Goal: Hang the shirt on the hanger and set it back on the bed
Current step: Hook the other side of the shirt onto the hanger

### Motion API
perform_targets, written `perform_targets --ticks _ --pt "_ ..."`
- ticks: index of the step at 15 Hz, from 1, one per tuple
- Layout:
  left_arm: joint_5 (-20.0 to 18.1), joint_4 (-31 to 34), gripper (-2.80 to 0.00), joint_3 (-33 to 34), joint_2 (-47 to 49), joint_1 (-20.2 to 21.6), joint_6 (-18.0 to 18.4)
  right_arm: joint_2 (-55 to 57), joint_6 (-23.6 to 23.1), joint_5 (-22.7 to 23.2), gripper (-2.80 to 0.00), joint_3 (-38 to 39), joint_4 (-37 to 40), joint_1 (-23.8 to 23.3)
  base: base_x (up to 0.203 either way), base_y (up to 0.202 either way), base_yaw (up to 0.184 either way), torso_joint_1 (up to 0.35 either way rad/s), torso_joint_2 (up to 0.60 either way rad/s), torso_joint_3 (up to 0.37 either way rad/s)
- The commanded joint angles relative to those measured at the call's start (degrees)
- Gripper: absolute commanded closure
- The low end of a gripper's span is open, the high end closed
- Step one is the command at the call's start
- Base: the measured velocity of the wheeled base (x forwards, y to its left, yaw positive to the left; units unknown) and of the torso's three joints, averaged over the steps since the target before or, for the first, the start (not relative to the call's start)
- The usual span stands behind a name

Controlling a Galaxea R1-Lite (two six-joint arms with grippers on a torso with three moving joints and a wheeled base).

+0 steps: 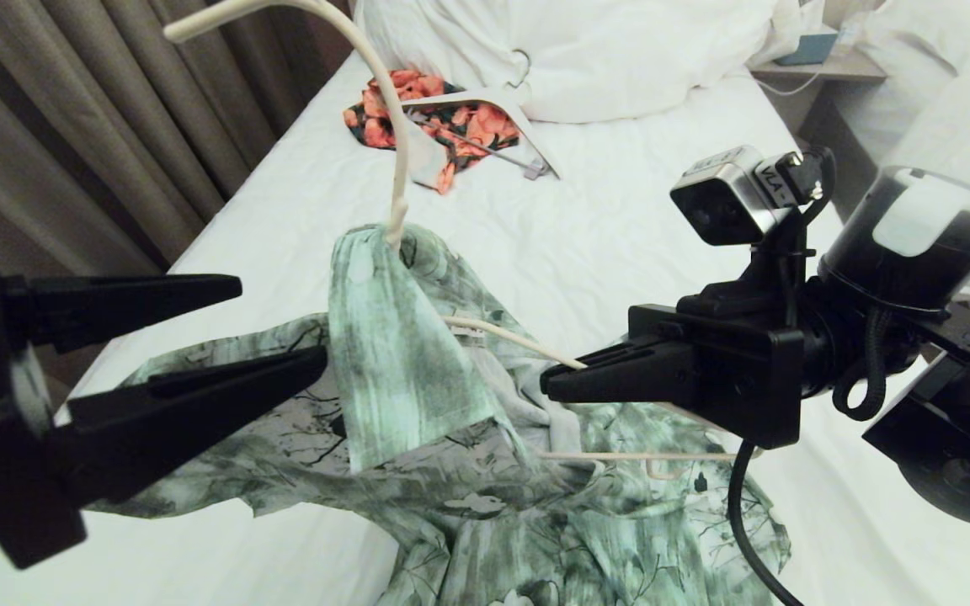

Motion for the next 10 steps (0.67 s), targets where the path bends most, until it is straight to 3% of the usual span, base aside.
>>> perform_targets --ticks 1,9,10 --pt "-1.7 -1.8 -2.8 0.1 4.2 0.1 1.1 0.0 0.2 0.4 0.0 -0.1 -0.3 0.1 0.0 0.0 0.0 0.0 0.0 0.0" --pt "-5.8 -5.2 -2.8 0.7 10.5 2.2 1.1 -0.5 0.2 0.4 0.0 0.1 -0.4 0.0 0.0 0.0 0.0 0.0 0.0 0.0" --pt "-6.7 -5.4 0.0 0.8 10.6 2.6 1.3 -0.5 0.2 0.3 0.0 0.1 -0.4 -0.1 0.0 0.0 0.0 0.0 0.0 0.0"
